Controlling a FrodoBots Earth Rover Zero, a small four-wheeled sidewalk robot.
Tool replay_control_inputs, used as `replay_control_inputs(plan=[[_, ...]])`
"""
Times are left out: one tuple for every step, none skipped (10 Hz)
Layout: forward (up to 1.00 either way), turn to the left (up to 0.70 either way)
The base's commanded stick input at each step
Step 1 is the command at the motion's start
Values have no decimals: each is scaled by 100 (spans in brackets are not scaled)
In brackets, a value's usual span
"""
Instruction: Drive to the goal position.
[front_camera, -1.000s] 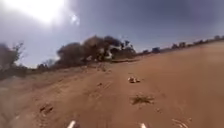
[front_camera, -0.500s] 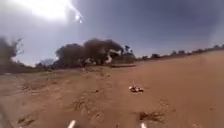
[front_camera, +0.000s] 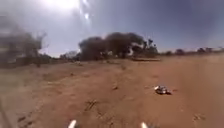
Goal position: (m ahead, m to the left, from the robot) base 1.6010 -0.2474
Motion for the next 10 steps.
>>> replay_control_inputs(plan=[[70,0],[70,10],[70,22],[70,27],[70,27],[70,0],[70,0],[70,0],[70,0],[70,0]])
